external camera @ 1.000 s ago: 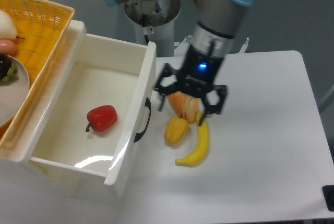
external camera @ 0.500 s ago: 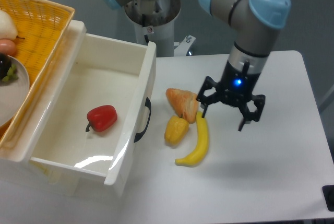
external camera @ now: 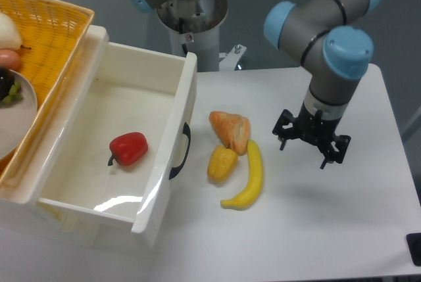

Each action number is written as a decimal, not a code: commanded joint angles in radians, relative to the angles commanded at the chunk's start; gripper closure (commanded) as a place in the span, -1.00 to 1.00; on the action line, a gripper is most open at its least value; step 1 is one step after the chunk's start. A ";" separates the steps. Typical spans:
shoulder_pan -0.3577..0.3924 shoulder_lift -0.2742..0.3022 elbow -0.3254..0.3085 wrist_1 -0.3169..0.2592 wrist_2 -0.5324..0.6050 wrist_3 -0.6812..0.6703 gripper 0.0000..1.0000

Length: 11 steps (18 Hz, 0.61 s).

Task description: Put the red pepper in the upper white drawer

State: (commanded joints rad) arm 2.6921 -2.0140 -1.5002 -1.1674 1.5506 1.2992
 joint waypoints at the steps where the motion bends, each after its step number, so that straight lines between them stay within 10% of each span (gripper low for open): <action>1: 0.002 -0.014 0.003 0.003 0.006 0.011 -1.00; 11: 0.070 -0.071 0.020 0.009 -0.017 0.249 -1.00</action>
State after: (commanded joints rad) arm 2.7626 -2.0846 -1.4803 -1.1582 1.5340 1.5478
